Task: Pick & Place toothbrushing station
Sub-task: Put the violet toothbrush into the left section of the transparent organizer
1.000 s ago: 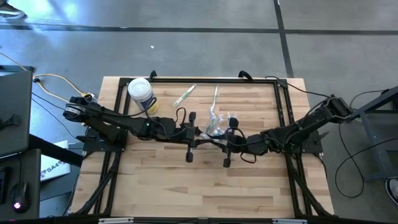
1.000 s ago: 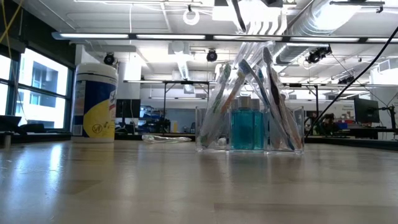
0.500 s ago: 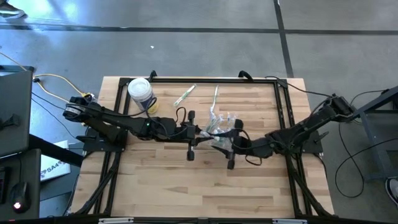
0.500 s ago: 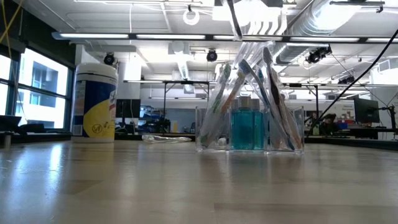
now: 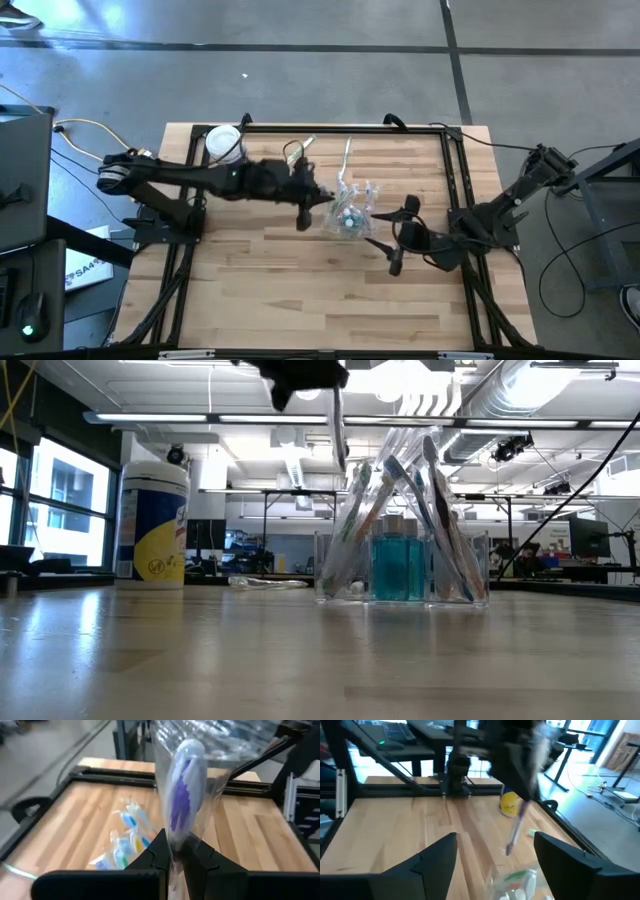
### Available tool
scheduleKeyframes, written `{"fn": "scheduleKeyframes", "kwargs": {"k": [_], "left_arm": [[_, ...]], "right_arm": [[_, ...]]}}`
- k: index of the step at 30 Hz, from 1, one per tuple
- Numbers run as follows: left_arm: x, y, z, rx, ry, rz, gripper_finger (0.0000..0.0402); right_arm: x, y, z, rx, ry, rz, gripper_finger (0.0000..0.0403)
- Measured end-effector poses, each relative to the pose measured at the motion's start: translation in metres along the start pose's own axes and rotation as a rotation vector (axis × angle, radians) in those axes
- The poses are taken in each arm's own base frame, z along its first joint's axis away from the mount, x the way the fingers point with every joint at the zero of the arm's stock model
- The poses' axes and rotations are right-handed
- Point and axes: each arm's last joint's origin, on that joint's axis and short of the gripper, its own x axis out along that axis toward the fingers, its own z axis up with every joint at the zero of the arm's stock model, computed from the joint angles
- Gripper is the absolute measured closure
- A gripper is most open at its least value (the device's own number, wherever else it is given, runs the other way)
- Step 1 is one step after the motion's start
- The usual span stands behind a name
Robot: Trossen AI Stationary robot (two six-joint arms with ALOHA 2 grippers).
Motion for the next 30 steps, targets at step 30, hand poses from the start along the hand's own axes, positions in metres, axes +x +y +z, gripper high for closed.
{"fn": "scheduleKeyframes", "kwargs": {"k": [30], "left_arm": [[0.080, 0.036, -0.068, -0.100, 0.230, -0.029, 0.0381]], "right_arm": [[0.002, 0.003, -0.004, -0.019, 0.025, 0.026, 0.0135]]}}
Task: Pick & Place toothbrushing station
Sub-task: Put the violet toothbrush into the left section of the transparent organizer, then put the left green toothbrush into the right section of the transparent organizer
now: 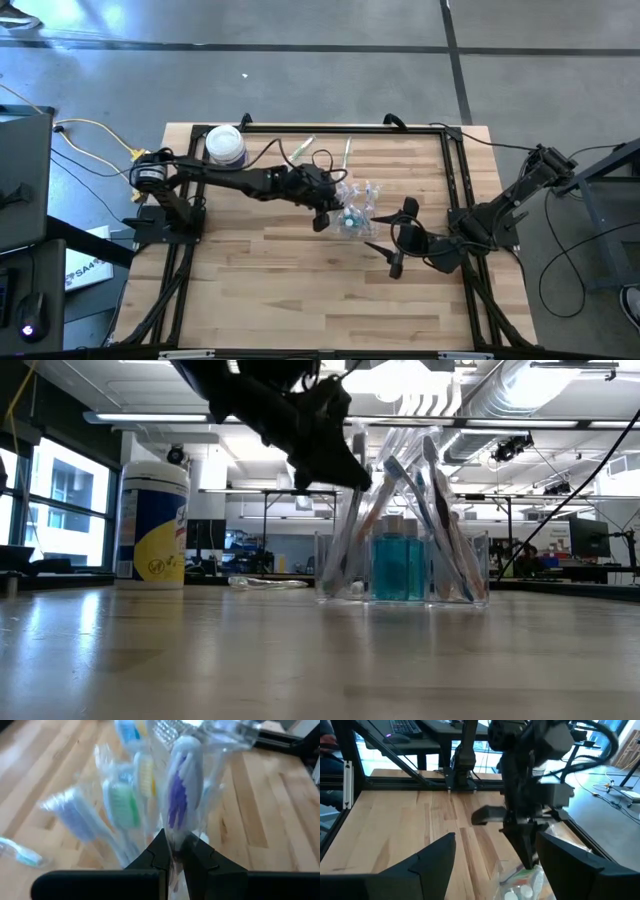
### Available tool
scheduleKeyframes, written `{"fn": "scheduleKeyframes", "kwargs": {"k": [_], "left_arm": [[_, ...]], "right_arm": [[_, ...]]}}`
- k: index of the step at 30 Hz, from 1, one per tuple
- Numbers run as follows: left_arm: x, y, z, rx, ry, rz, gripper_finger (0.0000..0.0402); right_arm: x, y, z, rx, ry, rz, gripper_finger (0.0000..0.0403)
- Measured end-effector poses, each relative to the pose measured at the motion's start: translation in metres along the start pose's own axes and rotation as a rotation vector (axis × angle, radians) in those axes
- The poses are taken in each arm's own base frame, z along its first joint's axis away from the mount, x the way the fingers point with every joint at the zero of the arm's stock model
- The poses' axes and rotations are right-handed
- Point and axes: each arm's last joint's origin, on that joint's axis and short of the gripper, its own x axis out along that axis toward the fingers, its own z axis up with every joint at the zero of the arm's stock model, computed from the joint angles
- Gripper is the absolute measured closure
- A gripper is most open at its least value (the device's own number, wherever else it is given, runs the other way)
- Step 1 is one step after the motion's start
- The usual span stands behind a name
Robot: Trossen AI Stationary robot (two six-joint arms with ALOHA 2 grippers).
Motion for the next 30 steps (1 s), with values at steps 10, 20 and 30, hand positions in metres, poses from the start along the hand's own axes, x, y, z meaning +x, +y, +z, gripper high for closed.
{"fn": "scheduleKeyframes", "kwargs": {"k": [10, 20, 30], "left_arm": [[0.011, 0.002, -0.009, -0.053, 0.041, 0.013, 0.0365], [0.011, 0.002, -0.014, -0.143, 0.087, 0.022, 0.0248], [0.002, 0.000, -0.014, -0.181, 0.132, 0.005, 0.0185]], "right_arm": [[0.000, 0.000, -0.001, -0.004, 0.006, 0.003, 0.0136], [0.000, 0.000, -0.001, -0.004, 0.006, 0.003, 0.0137], [0.000, 0.000, -0.001, -0.003, 0.006, 0.004, 0.0137]]}}
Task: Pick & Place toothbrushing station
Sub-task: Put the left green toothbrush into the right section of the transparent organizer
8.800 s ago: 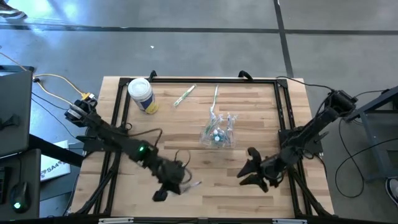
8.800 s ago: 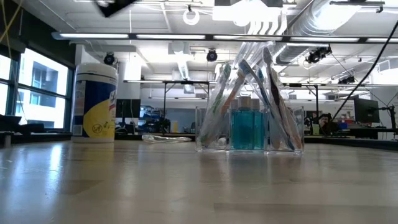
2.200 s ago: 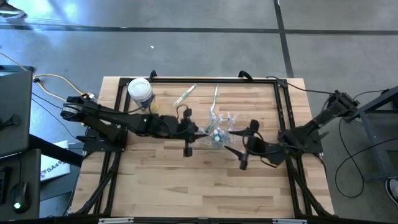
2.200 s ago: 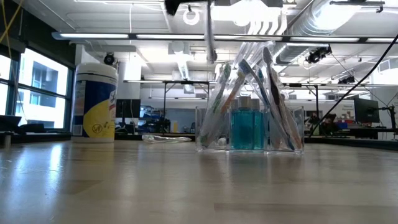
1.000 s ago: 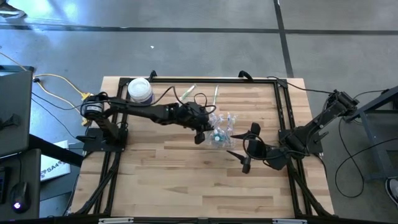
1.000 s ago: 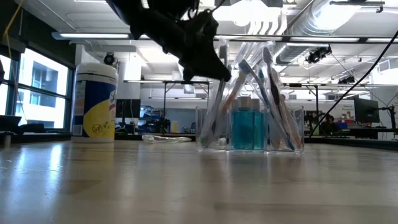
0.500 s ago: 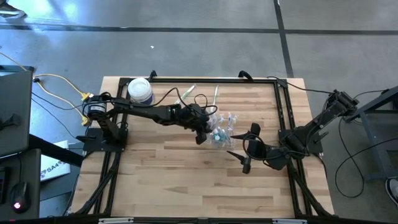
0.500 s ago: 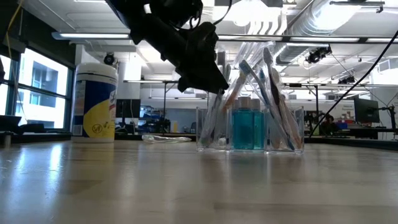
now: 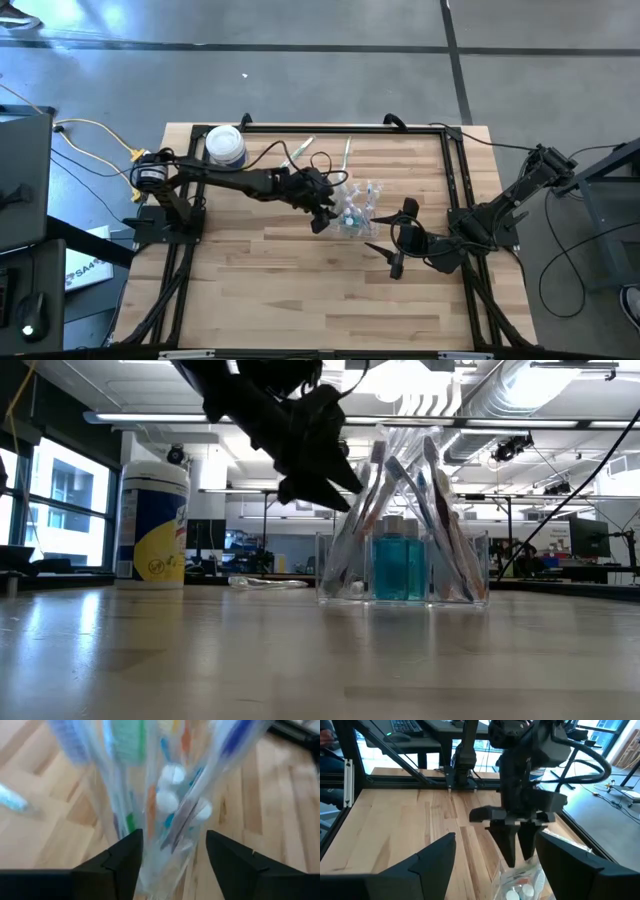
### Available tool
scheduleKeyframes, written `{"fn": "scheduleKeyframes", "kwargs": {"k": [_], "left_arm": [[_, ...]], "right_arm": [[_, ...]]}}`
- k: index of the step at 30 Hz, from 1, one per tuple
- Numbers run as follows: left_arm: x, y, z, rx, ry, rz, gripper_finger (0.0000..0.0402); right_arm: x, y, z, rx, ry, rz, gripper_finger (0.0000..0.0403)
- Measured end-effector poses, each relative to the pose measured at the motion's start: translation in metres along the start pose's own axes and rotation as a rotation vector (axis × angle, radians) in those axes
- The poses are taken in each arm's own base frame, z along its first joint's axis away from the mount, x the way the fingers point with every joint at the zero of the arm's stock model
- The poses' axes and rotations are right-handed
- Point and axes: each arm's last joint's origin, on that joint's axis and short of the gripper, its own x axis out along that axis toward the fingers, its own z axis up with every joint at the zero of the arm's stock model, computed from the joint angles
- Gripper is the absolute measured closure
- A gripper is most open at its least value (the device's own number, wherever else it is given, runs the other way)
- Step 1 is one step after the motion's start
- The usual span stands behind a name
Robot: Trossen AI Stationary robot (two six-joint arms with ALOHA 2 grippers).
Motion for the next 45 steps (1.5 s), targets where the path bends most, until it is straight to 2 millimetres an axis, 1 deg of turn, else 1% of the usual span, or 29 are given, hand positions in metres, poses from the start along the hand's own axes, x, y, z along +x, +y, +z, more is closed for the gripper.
{"fn": "scheduleKeyframes", "kwargs": {"k": [3, 5, 9, 11, 13, 14, 15, 17, 19, 22, 25, 29, 31, 34, 38, 45], "left_arm": [[-0.010, -0.004, 0.001, 0.002, 0.013, 0.002, 0.0177], [-0.018, -0.009, 0.003, 0.011, 0.000, -0.004, 0.0176], [-0.043, -0.019, 0.006, 0.050, 0.005, 0.018, 0.0176], [-0.058, -0.018, 0.003, 0.074, 0.035, 0.085, 0.0176], [-0.072, -0.016, 0.006, 0.081, 0.007, 0.172, 0.0176], [-0.079, -0.014, 0.005, 0.081, 0.018, 0.234, 0.0176], [-0.084, -0.011, 0.004, 0.084, 0.022, 0.303, 0.0176], [-0.091, -0.004, 0.007, 0.085, -0.019, 0.425, 0.0176], [-0.094, 0.006, 0.007, 0.097, 0.007, 0.487, 0.0176], [-0.095, 0.027, 0.013, 0.064, 0.007, 0.528, 0.0176], [-0.093, 0.054, 0.016, 0.005, 0.021, 0.591, 0.0176], [-0.092, 0.096, 0.021, -0.096, 0.025, 0.555, 0.0176], [-0.091, 0.115, 0.021, -0.143, 0.035, 0.553, 0.0176], [-0.085, 0.138, 0.023, -0.179, 0.004, 0.558, 0.0176], [-0.071, 0.156, 0.018, -0.184, 0.024, 0.568, 0.0176], [-0.042, 0.170, 0.008, -0.163, 0.068, 0.586, 0.0176]], "right_arm": [[0.000, 0.000, 0.000, 0.000, 0.000, 0.001, 0.0137], [0.000, 0.000, 0.000, 0.000, 0.000, 0.001, 0.0137], [0.000, 0.000, 0.000, -0.004, 0.005, 0.006, 0.0137], [0.000, 0.000, -0.001, -0.004, 0.008, 0.018, 0.0137], [0.000, 0.001, -0.001, -0.004, 0.010, 0.026, 0.0137], [0.000, 0.001, -0.001, -0.005, 0.011, 0.027, 0.0137], [0.000, 0.001, -0.001, -0.006, 0.013, 0.027, 0.0137], [0.000, 0.001, -0.002, 0.002, 0.024, 0.033, 0.0137], [0.000, 0.001, -0.003, 0.001, 0.032, 0.041, 0.0137], [0.000, 0.001, -0.003, -0.003, 0.035, 0.042, 0.0137], [0.000, 0.001, -0.003, -0.002, 0.034, 0.040, 0.0137], [0.000, 0.001, -0.003, -0.001, 0.033, 0.039, 0.0137], [0.000, 0.001, -0.003, -0.002, 0.033, 0.039, 0.0137], [0.000, 0.001, -0.003, -0.003, 0.033, 0.037, 0.0137], [0.002, -0.001, -0.003, -0.005, 0.037, 0.029, 0.0137], [0.007, -0.007, -0.004, -0.010, 0.055, -0.002, 0.0137]]}}
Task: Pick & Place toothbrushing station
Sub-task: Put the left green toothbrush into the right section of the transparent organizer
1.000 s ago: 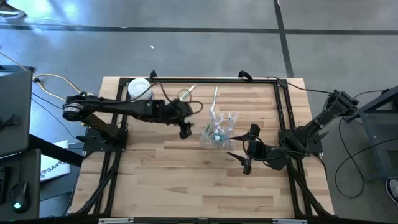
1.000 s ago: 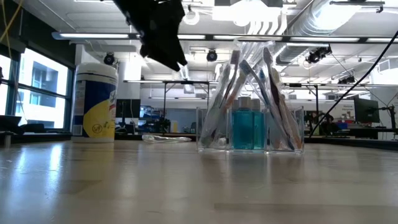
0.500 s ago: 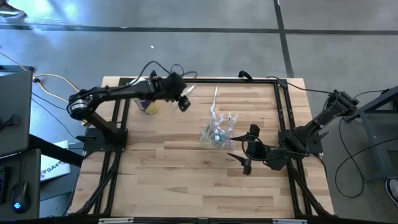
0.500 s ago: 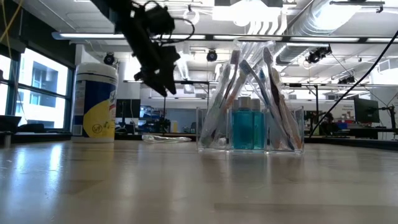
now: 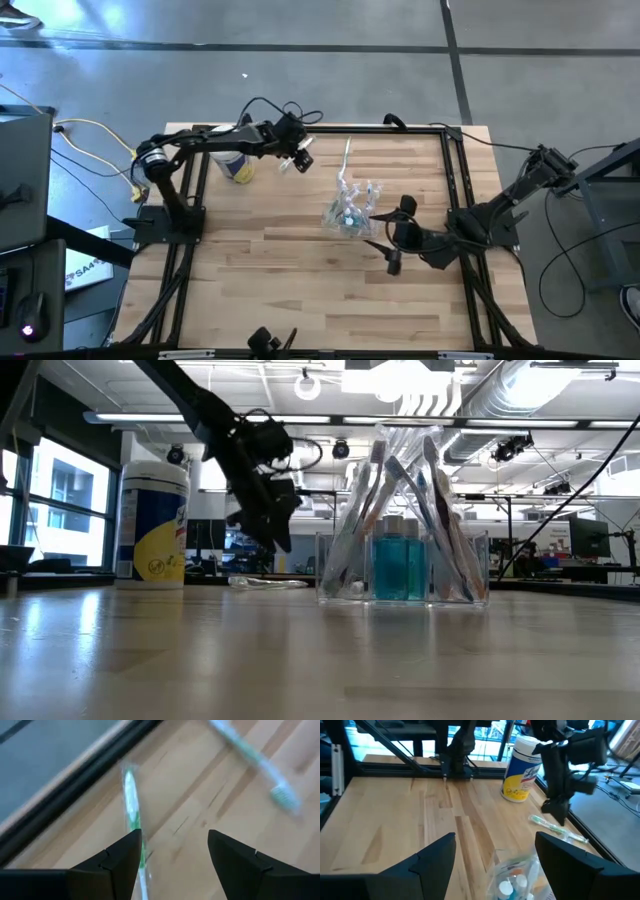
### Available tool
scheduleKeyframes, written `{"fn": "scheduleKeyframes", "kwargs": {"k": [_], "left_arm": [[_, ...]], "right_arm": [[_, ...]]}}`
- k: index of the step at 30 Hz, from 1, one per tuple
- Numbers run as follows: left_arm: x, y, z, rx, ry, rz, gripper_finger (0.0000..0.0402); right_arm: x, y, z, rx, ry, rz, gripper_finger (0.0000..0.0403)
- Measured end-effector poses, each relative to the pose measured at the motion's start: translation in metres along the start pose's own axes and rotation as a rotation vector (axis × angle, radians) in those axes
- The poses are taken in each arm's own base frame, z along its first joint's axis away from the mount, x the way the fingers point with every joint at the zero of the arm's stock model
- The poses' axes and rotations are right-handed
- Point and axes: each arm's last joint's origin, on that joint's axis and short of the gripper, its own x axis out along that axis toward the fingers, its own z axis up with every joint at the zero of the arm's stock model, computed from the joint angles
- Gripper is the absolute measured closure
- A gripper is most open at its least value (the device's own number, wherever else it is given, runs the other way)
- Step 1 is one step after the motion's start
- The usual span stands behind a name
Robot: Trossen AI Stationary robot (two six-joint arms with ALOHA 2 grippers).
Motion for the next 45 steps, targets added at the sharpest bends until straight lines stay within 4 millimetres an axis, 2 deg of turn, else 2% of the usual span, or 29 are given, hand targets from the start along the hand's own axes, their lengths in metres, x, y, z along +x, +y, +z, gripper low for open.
{"fn": "scheduleKeyframes", "kwargs": {"k": [16, 24, 28, 35, 40, 45], "left_arm": [[0.051, 0.012, -0.027, -0.004, 0.154, 0.078, 0.0176], [0.058, 0.014, -0.035, -0.008, 0.224, 0.079, 0.0183], [0.058, 0.014, -0.036, -0.005, 0.237, 0.077, 0.0230], [0.058, 0.014, -0.039, -0.008, 0.264, 0.064, 0.0377], [0.057, 0.013, -0.041, -0.026, 0.280, 0.072, 0.0382], [0.040, 0.003, -0.041, 0.030, 0.302, 0.101, 0.0398]], "right_arm": [[0.002, -0.002, 0.000, 0.002, 0.011, 0.012, 0.0137], [0.002, -0.002, -0.001, -0.006, 0.018, 0.010, 0.0137], [0.002, -0.002, -0.001, -0.005, 0.018, 0.010, 0.0137], [0.002, -0.002, 0.000, -0.001, 0.014, 0.011, 0.0137], [0.002, -0.002, 0.000, -0.001, 0.014, 0.011, 0.0137], [0.002, -0.002, -0.001, 0.021, 0.016, 0.010, 0.0137]]}}
